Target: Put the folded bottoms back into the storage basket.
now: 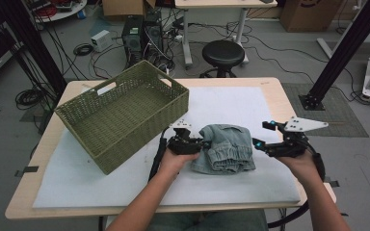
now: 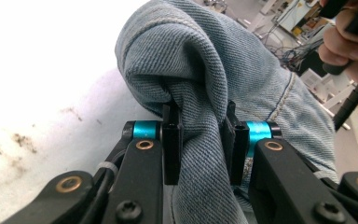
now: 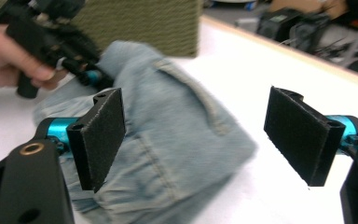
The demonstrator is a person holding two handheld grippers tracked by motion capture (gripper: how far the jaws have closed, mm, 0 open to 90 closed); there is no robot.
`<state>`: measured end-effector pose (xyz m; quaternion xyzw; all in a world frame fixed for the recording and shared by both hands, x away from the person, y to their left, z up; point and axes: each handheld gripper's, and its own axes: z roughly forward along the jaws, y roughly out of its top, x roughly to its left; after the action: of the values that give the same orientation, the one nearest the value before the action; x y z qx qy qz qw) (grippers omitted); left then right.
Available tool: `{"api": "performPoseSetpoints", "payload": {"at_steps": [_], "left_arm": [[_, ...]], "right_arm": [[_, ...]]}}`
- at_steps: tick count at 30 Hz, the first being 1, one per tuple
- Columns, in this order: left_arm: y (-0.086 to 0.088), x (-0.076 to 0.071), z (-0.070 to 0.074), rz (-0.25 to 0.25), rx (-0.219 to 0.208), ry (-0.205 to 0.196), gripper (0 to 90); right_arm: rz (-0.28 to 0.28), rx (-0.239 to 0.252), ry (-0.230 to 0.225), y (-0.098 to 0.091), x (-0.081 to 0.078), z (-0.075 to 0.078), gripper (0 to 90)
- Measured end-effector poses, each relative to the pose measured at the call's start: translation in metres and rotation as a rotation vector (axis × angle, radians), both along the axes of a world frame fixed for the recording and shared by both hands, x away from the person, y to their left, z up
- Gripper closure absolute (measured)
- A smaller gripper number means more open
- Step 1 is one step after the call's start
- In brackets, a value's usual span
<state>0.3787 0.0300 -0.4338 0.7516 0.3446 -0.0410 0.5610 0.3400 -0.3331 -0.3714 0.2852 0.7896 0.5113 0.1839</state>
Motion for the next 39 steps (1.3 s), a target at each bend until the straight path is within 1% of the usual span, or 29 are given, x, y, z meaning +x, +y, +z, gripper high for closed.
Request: {"api": "performPoseSetpoints", "payload": {"at_steps": [2, 3, 6, 9, 11, 13, 14, 15, 17, 18, 20, 22, 23, 25, 26, 28, 29, 31, 32, 33, 34, 35, 36, 37, 38, 39], "left_arm": [[0.002, 0.0, 0.005, -0.012, 0.003, -0.01, 74.4], [0.002, 0.0, 0.006, -0.014, 0.013, -0.014, 74.3], [0.005, 0.001, 0.001, -0.004, 0.038, 0.003, 71.8], [0.01, 0.008, -0.011, 0.016, 0.08, 0.07, 64.2], [0.012, 0.01, -0.016, 0.028, 0.102, 0.095, 55.4], [0.014, 0.012, -0.019, 0.047, 0.1, 0.119, 45.0], [0.014, 0.012, -0.02, 0.054, 0.102, 0.122, 40.2], [0.014, 0.013, -0.021, 0.062, 0.098, 0.127, 37.3], [0.012, 0.015, -0.024, 0.078, 0.059, 0.158, 29.4], [0.011, 0.016, -0.025, 0.08, 0.055, 0.166, 24.6], [0.008, 0.017, -0.027, 0.085, 0.027, 0.179, 19.9], [0.004, 0.017, -0.026, 0.085, 0.027, 0.184, 17.1], [0.001, 0.016, -0.026, 0.069, 0.025, 0.19, 16.5], [-0.003, 0.015, -0.026, 0.053, 0.017, 0.208, 16.5], [-0.004, 0.015, -0.025, 0.044, 0.022, 0.211, 16.6], [-0.009, 0.012, -0.024, 0.032, 0.065, 0.185, 18.6], [-0.011, 0.011, -0.024, 0.04, 0.078, 0.176, 21.9], [-0.015, 0.007, -0.023, 0.05, 0.13, 0.127, 31.9], [-0.016, 0.005, -0.023, 0.066, 0.153, 0.108, 39.3], [-0.017, 0.005, -0.024, 0.067, 0.161, 0.103, 49.3], [-0.017, 0.005, -0.024, 0.068, 0.164, 0.104, 56.8], [-0.017, 0.005, -0.025, 0.063, 0.161, 0.105, 61.7], [-0.016, 0.005, -0.025, 0.059, 0.155, 0.106, 64.5], [-0.015, 0.005, -0.025, 0.057, 0.14, 0.106, 67.2], [-0.013, 0.005, -0.025, 0.048, 0.114, 0.104, 69.2], [-0.011, 0.005, -0.025, 0.043, 0.098, 0.101, 70.7]], "right_arm": [[-0.023, 0.015, -0.004, -0.007, 0.0, 0.001, 20.9], [-0.03, 0.022, 0.006, -0.01, 0.0, 0.0, 20.9], [-0.027, 0.01, 0.022, -0.008, 0.002, -0.006, 20.9], [-0.021, -0.004, 0.03, -0.005, 0.004, -0.009, 20.9], [-0.018, -0.006, 0.033, -0.003, 0.005, -0.009, 20.9], [-0.019, -0.008, 0.028, -0.003, 0.005, -0.009, 20.9], [-0.021, -0.009, 0.028, -0.004, 0.006, -0.01, 20.9], [-0.024, -0.005, 0.033, -0.004, 0.005, -0.01, 20.9], [-0.027, -0.005, 0.034, -0.005, 0.006, -0.01, 20.9], [-0.028, -0.005, 0.03, -0.006, 0.006, -0.01, 20.9], [-0.028, -0.004, 0.034, -0.006, 0.005, -0.011, 20.9], [-0.029, -0.005, 0.031, -0.006, 0.006, -0.011, 20.9], [-0.027, -0.007, 0.034, -0.006, 0.006, -0.011, 20.9], [-0.026, -0.009, 0.038, -0.004, 0.006, -0.011, 20.9], [-0.024, -0.014, 0.036, -0.004, 0.007, -0.012, 20.9], [-0.023, -0.017, 0.037, -0.003, 0.007, -0.012, 20.9], [-0.024, -0.018, 0.039, -0.003, 0.008, -0.012, 20.8], [-0.022, -0.02, 0.043, -0.002, 0.008, -0.013, 20.9], [-0.022, -0.022, 0.044, -0.002, 0.009, -0.013, 20.9], [-0.02, -0.023, 0.044, -0.001, 0.009, -0.014, 20.9], [-0.019, -0.025, 0.046, 0.0, 0.009, -0.014, 20.8], [-0.016, -0.027, 0.045, 0.001, 0.008, -0.014, 20.9], [-0.016, -0.028, 0.044, 0.001, 0.008, -0.013, 20.9], [-0.016, -0.028, 0.043, 0.001, 0.008, -0.013, 20.9], [-0.016, -0.027, 0.04, 0.001, 0.008, -0.013, 20.9], [-0.017, -0.025, 0.04, 0.0, 0.007, -0.013, 20.8]]}}
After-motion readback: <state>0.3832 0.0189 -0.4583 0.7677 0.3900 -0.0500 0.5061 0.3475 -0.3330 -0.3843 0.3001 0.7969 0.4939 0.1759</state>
